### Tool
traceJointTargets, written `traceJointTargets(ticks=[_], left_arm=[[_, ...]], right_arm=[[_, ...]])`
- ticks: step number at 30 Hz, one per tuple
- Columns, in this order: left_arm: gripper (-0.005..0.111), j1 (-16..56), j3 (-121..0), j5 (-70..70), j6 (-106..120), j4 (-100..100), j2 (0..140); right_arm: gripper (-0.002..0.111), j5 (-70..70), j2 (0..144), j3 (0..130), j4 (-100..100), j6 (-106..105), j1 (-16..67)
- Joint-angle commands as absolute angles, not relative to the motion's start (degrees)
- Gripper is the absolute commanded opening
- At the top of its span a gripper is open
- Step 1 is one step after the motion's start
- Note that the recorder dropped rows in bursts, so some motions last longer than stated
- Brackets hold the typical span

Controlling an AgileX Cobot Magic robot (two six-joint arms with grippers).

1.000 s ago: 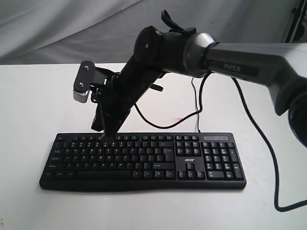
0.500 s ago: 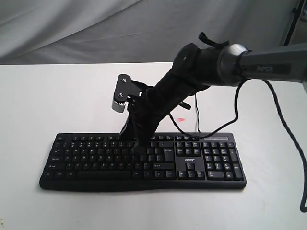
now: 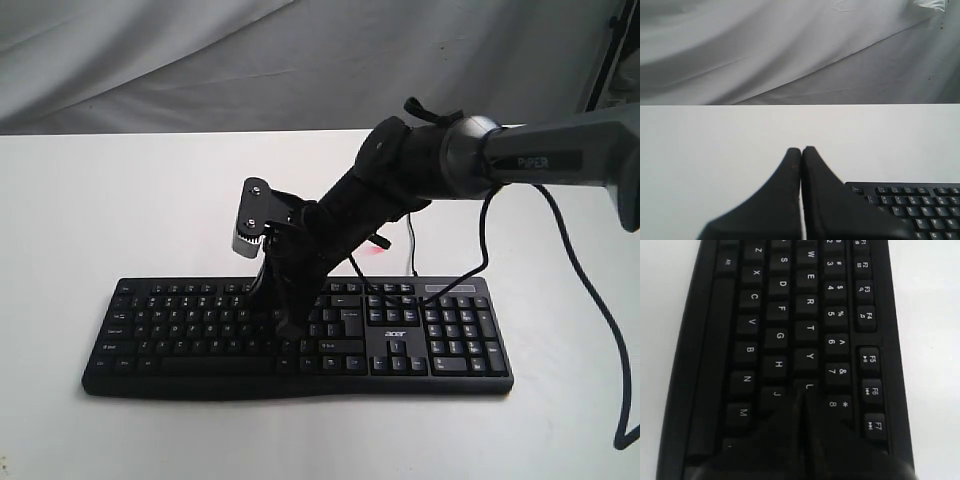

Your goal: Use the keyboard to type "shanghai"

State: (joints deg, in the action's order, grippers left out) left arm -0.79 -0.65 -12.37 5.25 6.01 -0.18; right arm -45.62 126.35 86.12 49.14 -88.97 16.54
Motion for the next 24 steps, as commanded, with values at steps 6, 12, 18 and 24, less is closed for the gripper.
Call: traceJointTargets(ticks=[6,12,18,24], left_arm=[[0.001,-0.56,-0.61,-12.23,5.18,6.24,0.00],[0.001,-0.56,-0.61,-12.23,5.18,6.24,0.00],[0.001,-0.56,-0.61,-12.23,5.18,6.24,0.00],[0.001,-0.56,-0.61,-12.23,5.18,6.24,0.00]], right_arm=[[0.000,-46.28,126.35,85.73,50.30,-91.10,16.75],[0.000,-46.28,126.35,85.73,50.04,-91.10,16.83],[0.000,-46.28,126.73,85.73,49.92,-91.10,16.83],[0.000,-44.84,128.24,85.73,50.06,-91.78,16.87]])
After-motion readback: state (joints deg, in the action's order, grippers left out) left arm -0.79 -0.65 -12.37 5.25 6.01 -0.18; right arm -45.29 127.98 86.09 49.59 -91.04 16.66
